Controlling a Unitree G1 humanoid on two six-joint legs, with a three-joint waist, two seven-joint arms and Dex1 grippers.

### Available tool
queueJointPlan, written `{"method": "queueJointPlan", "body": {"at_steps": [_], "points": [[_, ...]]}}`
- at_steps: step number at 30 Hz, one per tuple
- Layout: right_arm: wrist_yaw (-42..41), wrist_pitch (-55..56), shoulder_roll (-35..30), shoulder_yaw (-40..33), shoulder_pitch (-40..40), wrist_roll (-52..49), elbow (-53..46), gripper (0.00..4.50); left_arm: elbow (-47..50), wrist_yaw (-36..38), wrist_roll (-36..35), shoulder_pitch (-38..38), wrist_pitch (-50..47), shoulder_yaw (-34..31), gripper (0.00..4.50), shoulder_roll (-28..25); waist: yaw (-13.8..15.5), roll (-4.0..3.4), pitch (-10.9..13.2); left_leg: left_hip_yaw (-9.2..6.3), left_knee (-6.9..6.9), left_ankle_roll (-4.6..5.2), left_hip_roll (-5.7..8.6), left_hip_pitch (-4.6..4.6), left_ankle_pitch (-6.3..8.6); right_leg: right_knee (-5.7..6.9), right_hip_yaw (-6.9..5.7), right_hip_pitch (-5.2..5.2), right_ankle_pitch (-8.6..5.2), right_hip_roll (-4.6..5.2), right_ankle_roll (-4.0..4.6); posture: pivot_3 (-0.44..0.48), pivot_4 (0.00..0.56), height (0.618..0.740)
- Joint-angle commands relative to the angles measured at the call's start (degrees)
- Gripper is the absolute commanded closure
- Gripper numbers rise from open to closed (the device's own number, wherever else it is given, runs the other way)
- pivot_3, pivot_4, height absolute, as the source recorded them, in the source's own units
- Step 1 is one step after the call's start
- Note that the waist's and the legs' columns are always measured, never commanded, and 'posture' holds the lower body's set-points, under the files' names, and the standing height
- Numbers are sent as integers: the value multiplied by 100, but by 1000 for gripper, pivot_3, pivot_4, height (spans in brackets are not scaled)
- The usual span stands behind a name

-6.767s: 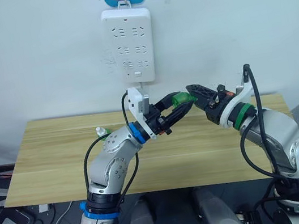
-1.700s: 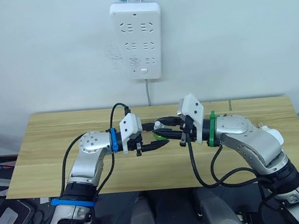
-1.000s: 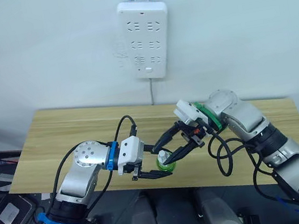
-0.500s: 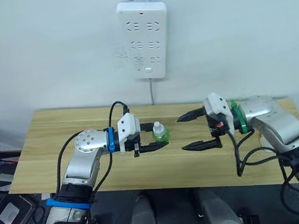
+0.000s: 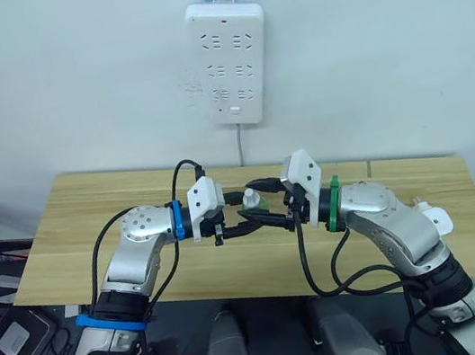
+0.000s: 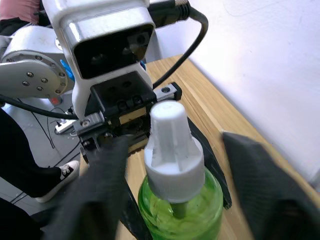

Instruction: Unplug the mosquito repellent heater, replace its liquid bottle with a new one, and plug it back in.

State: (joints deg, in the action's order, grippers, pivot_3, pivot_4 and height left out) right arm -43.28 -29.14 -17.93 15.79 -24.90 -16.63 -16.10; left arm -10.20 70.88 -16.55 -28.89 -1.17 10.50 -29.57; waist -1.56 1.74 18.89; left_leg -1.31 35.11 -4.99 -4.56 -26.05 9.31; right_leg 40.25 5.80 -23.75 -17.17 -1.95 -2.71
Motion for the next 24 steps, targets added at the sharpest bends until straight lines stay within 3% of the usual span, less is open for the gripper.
{"method": "queueJointPlan", "body": {"at_steps": [1, 2, 5, 11, 17, 21, 24], "points": [[-103, 159, -66, -50, 17, -62, -146, 3175, 154, 69, -37, 45, -11, -12, 2270, 3, 0, 0, 0, -2, 0, 0, 0, 0, 0, 0, -2, 0, 0, 0, 2, 11, 306, 740], [-134, 172, -75, -60, 1, -82, -126, 3392, 182, 73, -40, 68, -15, -13, 2270, -3, 0, 0, 0, -3, -1, 0, 0, 0, 0, 1, -3, 1, 0, 0, 3, 11, 306, 740], [-529, 264, -181, 7, -106, -219, -60, 3381, 357, 133, -83, 200, -67, 20, 2270, -44, -1, 0, 0, -5, -1, 0, 0, 0, 0, 2, -5, 2, 0, 0, 4, 11, 306, 740], [-2287, 548, -377, 286, -701, -760, 338, 3381, 1282, 627, -315, 754, -270, 275, 2270, -276, -16, 0, 0, -10, 0, 0, -1, 2, 0, 3, -11, 7, 0, -1, 6, 72, 300, 740], [-4152, 1075, -100, 718, -1430, -957, 1271, 3381, 2373, 1125, -657, 1304, -555, 531, 2270, -659, 36, 0, -1, -20, 0, 1, -2, 17, -1, 11, -23, 22, -6, -2, 13, 126, 275, 740], [-4651, 1273, 61, 810, -1727, -829, 1817, 3381, 2563, 1191, -650, 1433, -613, 602, 2270, -741, 144, 0, -2, -20, 1, 1, -1, 17, -1, 10, -24, 23, -6, -1, 14, 140, 271, 740], [-4885, 1265, -231, 728, -1843, -828, 1979, 2463, 2368, 1197, -603, 1413, -535, 510, 2270, -752, 173, 0, -2, -20, 2, 0, -1, 17, -1, 11, -25, 23, -6, -1, 13, 135, 272, 740]]}}
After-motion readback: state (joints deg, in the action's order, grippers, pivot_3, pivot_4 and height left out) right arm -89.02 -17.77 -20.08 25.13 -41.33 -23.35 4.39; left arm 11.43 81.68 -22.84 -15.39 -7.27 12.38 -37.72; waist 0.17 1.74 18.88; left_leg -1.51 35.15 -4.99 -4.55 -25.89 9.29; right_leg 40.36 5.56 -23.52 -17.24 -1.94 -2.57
